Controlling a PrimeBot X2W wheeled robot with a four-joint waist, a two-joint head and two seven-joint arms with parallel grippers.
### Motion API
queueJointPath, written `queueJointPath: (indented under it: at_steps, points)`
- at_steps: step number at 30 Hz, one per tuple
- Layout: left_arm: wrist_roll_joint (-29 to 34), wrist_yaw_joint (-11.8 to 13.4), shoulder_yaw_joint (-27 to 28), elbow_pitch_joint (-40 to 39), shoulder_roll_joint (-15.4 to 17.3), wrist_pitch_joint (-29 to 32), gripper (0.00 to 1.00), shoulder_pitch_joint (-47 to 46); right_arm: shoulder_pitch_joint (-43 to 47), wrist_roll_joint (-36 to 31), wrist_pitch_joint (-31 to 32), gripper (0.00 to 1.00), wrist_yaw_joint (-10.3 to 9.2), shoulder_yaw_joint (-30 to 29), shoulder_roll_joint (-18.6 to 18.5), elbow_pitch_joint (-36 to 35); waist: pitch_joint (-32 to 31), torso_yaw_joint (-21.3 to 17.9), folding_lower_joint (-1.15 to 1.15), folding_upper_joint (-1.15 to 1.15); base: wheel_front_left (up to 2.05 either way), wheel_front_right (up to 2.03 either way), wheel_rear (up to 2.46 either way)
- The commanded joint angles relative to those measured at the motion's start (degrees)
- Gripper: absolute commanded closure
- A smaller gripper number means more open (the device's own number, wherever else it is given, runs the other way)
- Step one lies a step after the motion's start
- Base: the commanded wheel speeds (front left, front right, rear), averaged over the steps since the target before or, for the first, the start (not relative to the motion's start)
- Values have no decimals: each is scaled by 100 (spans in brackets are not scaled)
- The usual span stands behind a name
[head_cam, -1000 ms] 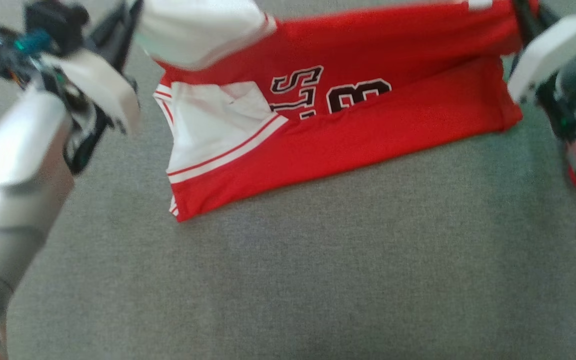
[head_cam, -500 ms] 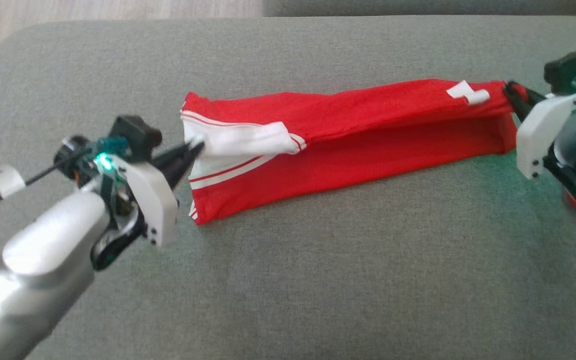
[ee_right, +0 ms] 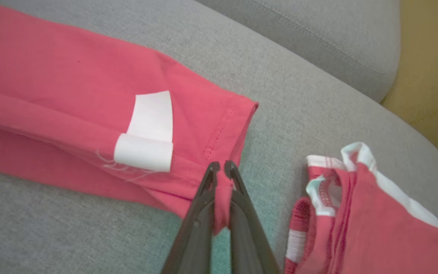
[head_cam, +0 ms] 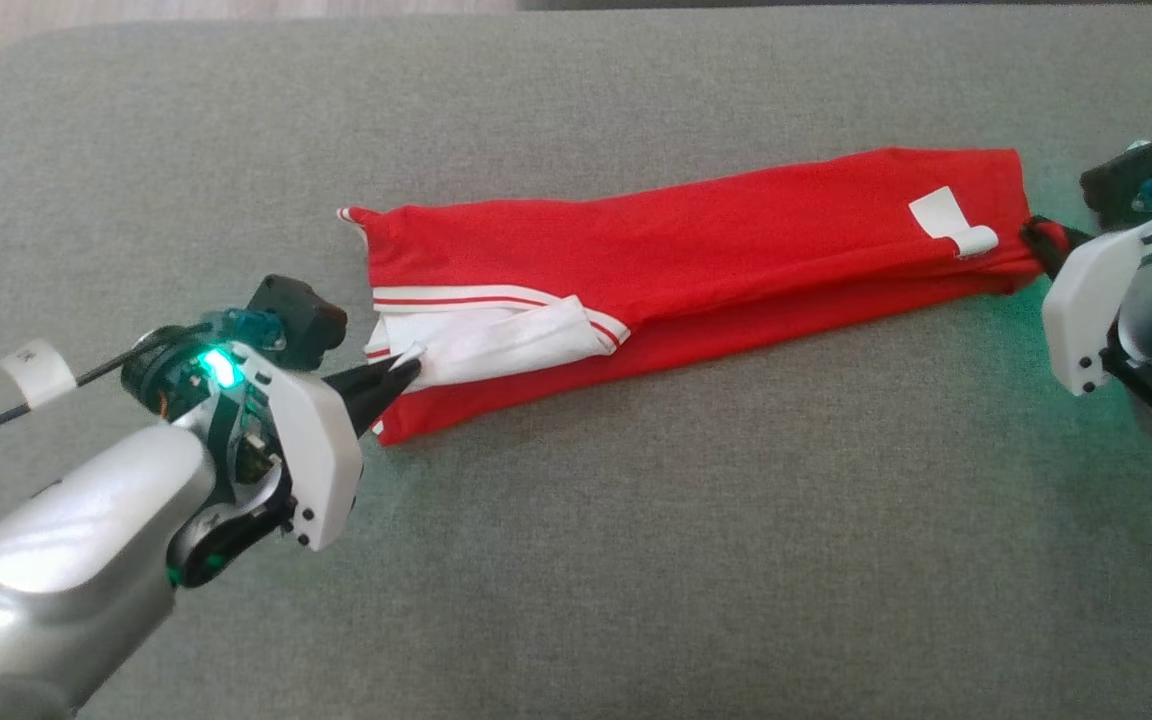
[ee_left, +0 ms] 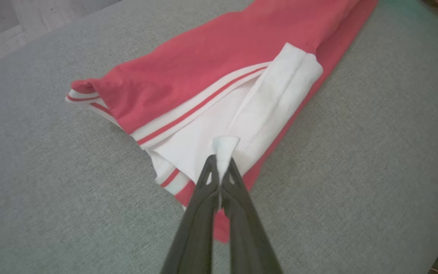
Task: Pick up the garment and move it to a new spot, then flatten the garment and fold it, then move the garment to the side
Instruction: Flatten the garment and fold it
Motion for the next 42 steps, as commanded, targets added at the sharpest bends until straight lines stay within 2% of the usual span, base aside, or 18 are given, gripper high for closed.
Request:
queueJointPath:
  at_steps: [1,3,4,5,11,17,20,23,28,31,35,37,39,40,42]
  points:
    - [-38,31,238,-127,246,24,100,-183,-99,47,-9,100,39,39,-108,-25,31,-18,0,0,0,0,0]
    - [-86,48,225,-150,233,83,100,-162,-142,77,17,100,39,148,-92,-8,77,-42,0,0,0,0,0]
    - [-82,62,222,-157,228,80,71,-158,-179,64,-6,52,39,192,-92,14,92,-53,0,0,0,0,0]
    - [-69,79,223,-154,230,61,0,-154,-210,91,-42,0,39,188,-76,58,102,-72,0,0,0,0,0]
    - [3,429,542,-7,119,-588,0,-151,-379,539,-452,0,39,-89,147,132,30,-185,0,0,0,0,0]
    - [-28,1011,1240,228,-231,-2004,0,-50,-543,1052,-1527,0,39,-716,387,7,-214,-270,0,0,0,0,0]
    - [-101,1269,1601,348,-439,-2791,0,115,-534,1107,-1977,0,39,-1057,529,-26,-372,-282,0,0,0,0,0]
    - [-151,1343,1874,392,-639,-3390,0,371,-439,912,-2104,0,39,-1605,699,-39,-512,-304,0,0,0,0,0]
    - [248,1638,2560,354,-1078,-3580,0,1053,466,-172,-2112,0,39,-3255,1154,-912,-667,-335,0,0,0,0,0]
    - [736,1672,3213,138,-1484,-3583,0,1649,1286,-924,-2113,0,39,-4196,1629,-1513,-737,-345,0,0,0,0,0]
    - [1555,1493,3878,-72,-2008,-3584,0,2411,2349,-1867,-2113,0,39,-5236,2358,-2314,-828,-328,0,0,0,0,0]
    - [1898,1367,4253,-181,-2285,-3584,0,2753,2819,-2405,-2114,0,39,-5547,2656,-2673,-853,-334,0,0,0,0,0]
    - [2264,1194,4579,-243,-2508,-3585,0,3059,3207,-2624,-2114,0,39,-5763,2885,-2864,-876,-345,0,0,0,0,0]
    - [2264,1194,4579,-243,-2508,-3585,0,3059,3207,-2624,-2114,0,39,-5763,2885,-2864,-876,-345,0,0,0,0,0]
    - [2566,1026,4839,-238,-2722,-3585,0,3310,3465,-2836,-2114,0,39,-5804,2979,-2951,-885,-345,0,0,0,0,0]
